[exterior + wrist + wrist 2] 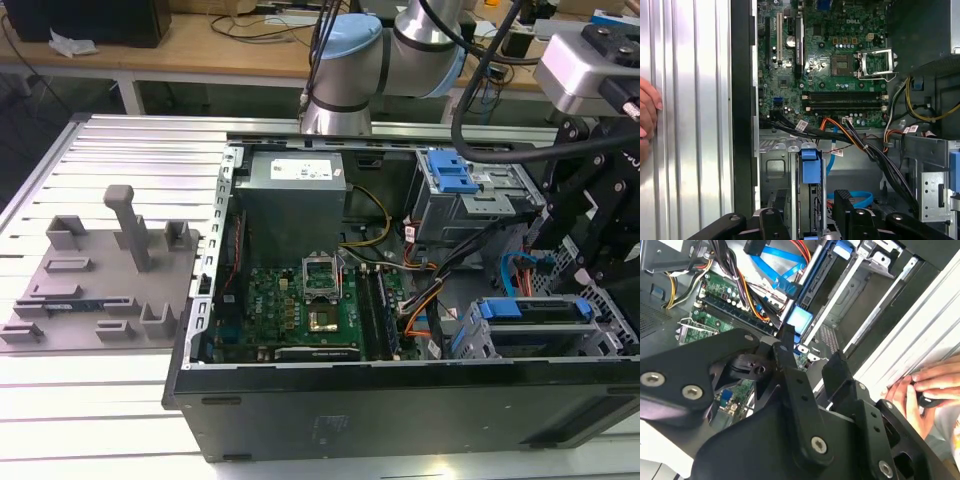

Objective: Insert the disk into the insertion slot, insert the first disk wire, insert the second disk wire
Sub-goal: 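Insert the disk into the insertion slot, then insert the first disk wire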

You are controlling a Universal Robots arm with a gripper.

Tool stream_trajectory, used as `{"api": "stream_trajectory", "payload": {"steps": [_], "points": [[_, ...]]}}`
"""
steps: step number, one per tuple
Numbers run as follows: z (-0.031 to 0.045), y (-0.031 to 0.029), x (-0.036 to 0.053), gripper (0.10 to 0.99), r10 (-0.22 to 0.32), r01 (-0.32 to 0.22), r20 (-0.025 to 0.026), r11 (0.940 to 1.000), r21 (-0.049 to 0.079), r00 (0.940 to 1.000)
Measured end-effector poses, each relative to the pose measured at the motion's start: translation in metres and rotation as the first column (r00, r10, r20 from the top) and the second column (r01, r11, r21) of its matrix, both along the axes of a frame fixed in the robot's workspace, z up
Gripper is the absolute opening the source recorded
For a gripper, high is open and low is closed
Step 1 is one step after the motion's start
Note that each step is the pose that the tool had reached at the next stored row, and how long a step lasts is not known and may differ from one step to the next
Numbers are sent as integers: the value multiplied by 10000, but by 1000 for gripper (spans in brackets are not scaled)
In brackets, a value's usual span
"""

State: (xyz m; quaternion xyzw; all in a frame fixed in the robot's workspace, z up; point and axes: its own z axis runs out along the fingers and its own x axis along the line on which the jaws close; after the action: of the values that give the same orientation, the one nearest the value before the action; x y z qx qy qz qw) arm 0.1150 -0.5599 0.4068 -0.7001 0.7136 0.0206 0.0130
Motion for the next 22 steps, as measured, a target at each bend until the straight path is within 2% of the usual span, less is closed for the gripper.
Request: {"api": "stream_trajectory", "payload": {"steps": [14, 15, 18, 19, 20, 21, 22], "points": [[-8, 0, 0, 502, 0, 0, 0, 10000, 0, 10000], [-11, 6, 0, 502, -1, 1, 0, 10000, -31, 10000], [-8, 36, 1, 502, 0, 0, 0, 9991, -418, 10000], [-8, 52, 0, 502, -1, 1, 0, 9982, -596, 10000], [-7, 107, -2, 502, -1, 1, 0, 9952, -981, 10000], [-9, 233, -31, 502, -1, 1, 0, 9877, -1565, 10000], [-12, 243, -46, 502, -1, 2, 3, 9864, -1642, 10000]]}}
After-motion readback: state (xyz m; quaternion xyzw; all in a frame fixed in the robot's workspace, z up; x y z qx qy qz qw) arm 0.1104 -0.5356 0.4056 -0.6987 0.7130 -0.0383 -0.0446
